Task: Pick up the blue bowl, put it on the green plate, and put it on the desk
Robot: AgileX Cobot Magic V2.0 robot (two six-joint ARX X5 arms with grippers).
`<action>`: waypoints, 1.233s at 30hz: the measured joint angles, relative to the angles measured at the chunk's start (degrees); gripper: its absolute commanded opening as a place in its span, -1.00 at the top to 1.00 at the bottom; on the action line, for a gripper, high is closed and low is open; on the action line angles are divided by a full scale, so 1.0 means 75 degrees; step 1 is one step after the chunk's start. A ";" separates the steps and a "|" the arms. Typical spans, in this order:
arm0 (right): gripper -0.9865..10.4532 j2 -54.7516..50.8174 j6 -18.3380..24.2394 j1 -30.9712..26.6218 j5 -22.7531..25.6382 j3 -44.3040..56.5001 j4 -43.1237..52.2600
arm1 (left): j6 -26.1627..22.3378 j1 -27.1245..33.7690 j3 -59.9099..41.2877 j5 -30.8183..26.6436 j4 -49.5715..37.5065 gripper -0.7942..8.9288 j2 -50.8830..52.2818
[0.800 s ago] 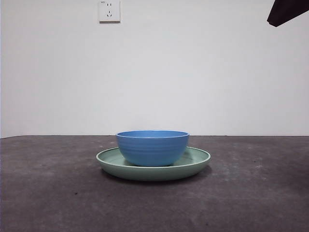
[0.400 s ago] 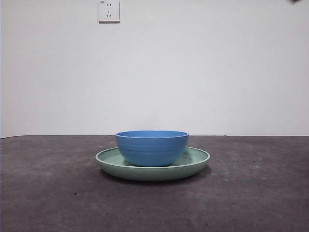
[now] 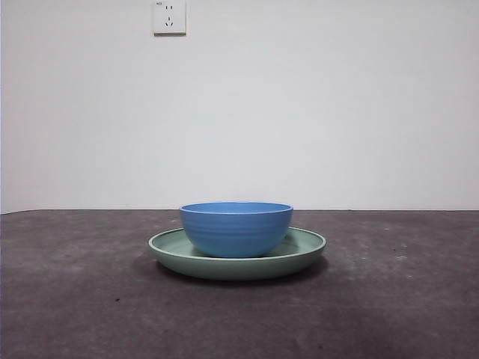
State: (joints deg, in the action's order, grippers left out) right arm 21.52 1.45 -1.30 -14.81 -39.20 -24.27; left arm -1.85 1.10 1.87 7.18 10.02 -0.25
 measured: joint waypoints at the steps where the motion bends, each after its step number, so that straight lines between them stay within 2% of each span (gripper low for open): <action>1: 0.81 -0.0312 0.0012 -0.0041 0.0006 0.0455 0.0399 | 0.0000 0.0000 0.0000 0.0000 0.0000 0.82 0.0000; 7: 0.81 -0.1434 0.0029 -0.0041 0.0315 0.2518 0.2311 | 0.0000 0.0000 0.0000 0.0000 -0.0003 0.82 0.0000; 12: 0.81 -0.2043 0.0026 -0.0041 0.0801 0.3704 0.2856 | 0.0000 0.0000 0.0000 0.0000 0.0000 0.82 0.0000; 18: 0.81 -0.2591 -0.0032 -0.0015 0.1335 0.4485 0.2929 | 0.0000 0.0000 0.0000 0.0000 0.0000 0.82 0.0000; 27: 0.81 -0.2827 -0.0187 0.0052 0.1376 0.5068 0.2929 | 0.0000 0.0000 0.0000 0.0000 0.0000 0.82 0.0000; 37: 0.81 -0.2818 -0.0277 0.0052 0.1381 0.5097 0.1947 | 0.0003 0.0000 0.0000 0.0000 0.0000 0.82 0.0000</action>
State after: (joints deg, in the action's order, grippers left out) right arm 0.38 -0.62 -0.91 -4.45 -0.97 -9.67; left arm -1.83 1.10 1.87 7.18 10.02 -0.25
